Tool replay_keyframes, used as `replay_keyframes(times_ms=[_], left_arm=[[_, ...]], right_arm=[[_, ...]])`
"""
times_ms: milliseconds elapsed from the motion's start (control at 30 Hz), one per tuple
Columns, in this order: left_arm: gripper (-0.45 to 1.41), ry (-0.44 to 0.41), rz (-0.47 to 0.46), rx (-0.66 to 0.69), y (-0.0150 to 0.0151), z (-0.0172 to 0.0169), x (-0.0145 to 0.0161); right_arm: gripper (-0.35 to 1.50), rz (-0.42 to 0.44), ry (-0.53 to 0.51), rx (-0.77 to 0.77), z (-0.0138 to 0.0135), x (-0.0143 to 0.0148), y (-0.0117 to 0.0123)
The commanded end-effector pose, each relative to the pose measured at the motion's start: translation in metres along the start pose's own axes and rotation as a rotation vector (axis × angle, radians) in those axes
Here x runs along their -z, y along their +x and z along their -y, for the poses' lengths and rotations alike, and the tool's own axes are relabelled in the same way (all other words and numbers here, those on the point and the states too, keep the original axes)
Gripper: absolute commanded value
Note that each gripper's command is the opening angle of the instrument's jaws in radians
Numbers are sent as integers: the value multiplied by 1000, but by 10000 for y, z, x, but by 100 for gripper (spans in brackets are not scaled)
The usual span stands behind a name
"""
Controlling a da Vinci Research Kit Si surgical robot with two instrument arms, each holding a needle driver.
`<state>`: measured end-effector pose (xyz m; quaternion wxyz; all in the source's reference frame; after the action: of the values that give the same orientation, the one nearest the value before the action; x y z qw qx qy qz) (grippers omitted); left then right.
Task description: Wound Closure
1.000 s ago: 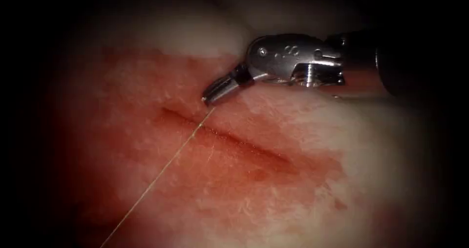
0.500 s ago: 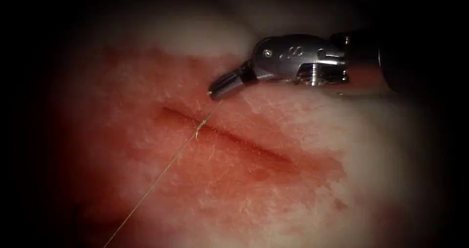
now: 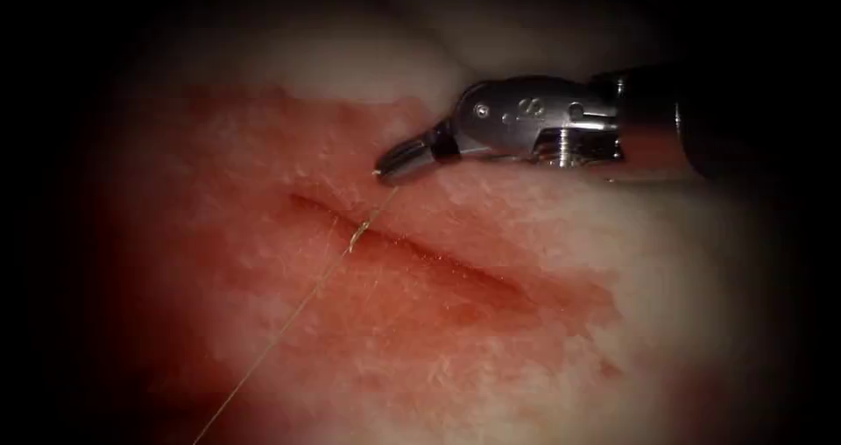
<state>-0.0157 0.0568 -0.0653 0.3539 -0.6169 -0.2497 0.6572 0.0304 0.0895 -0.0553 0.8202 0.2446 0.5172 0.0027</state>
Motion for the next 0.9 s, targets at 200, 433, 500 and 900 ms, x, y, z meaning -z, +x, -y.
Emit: replay_keyframes(times_ms=[200,433,500,900], left_arm=[[-35,-4,3,8,-16,-7,4],[-35,-7,3,13,-11,-7,5],[-35,-8,4,19,-3,-6,3],[-35,-19,-9,-38,85,9,-40]], right_arm=[[-35,20,-22,18,-8,0,-3],[-35,12,-21,9,-5,-2,-2],[-35,-16,-20,6,-1,-3,1],[129,-200,-179,-81,13,9,29]])
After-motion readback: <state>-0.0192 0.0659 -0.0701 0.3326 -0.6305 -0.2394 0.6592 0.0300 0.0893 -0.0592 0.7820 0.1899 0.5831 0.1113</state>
